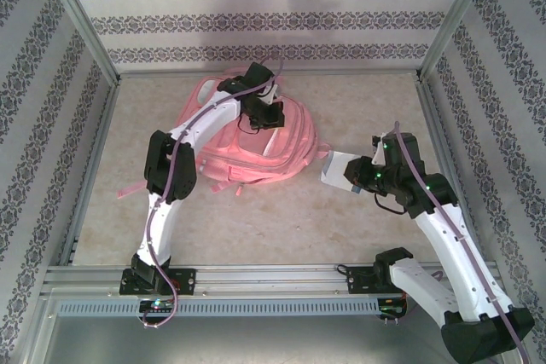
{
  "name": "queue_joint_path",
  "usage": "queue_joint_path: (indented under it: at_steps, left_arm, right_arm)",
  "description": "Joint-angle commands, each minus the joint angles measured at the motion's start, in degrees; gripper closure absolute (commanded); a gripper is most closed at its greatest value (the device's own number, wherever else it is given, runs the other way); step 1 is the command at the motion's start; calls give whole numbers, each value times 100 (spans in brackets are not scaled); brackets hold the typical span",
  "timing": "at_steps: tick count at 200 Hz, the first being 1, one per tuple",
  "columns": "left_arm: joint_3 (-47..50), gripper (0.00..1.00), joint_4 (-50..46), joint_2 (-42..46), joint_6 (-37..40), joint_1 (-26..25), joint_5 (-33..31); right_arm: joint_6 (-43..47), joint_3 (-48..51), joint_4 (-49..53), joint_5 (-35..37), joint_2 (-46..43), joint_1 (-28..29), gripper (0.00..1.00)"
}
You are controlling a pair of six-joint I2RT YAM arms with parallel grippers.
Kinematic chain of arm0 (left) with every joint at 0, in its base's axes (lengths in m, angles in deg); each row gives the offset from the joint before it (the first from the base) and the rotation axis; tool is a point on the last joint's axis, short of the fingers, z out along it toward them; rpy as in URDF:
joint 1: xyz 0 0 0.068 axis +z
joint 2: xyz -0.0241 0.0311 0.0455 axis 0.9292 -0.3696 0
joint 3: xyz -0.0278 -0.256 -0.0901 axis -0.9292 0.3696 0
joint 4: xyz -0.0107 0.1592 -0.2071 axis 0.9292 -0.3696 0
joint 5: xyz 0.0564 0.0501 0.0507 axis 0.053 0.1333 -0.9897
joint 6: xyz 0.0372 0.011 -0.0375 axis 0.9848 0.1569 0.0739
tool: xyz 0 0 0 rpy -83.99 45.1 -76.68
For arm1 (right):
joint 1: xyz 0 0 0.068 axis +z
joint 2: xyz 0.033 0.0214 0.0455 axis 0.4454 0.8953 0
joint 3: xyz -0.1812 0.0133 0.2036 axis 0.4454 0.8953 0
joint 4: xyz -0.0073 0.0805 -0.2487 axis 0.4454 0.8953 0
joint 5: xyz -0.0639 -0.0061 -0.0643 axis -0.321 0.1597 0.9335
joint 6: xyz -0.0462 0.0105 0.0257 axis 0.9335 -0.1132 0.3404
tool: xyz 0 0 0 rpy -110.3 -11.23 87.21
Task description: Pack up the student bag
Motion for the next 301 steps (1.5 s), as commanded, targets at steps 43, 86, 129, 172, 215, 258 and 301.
queue_joint_path:
  at_steps: [43, 86, 129, 172, 215, 258, 301]
  left_arm:
    - [515, 100, -241, 1971, 26, 225, -157]
    - [1060, 100, -161, 2741, 103, 551, 150]
    - [1550, 100, 15, 2916, -78, 642, 783]
    - [1145, 53, -774, 2916, -141, 442, 184]
    - [209, 40, -1706, 2643, 201, -159, -442]
    - [177, 47, -1859, 2412, 383, -333, -663]
    - [-180, 51, -2123, 1989, 631, -557, -1252]
  right_arm:
    - [-462, -46, -1344, -190, 732, -16, 100]
    - [-693, -401, -2572, -1107, 1823, 182, 100]
    - [-964, -1374, -3358, -1964, 3297, 576, 100]
    - [-2071, -1872, -4231, -2287, 3860, 864, 100]
    - [-2755, -1747, -4857, -2232, 3905, 1124, 100]
    - [-2912, -1702, -5100, -2275, 3910, 1151, 100]
    - [-3043, -1624, -5314, -2318, 3896, 1191, 100]
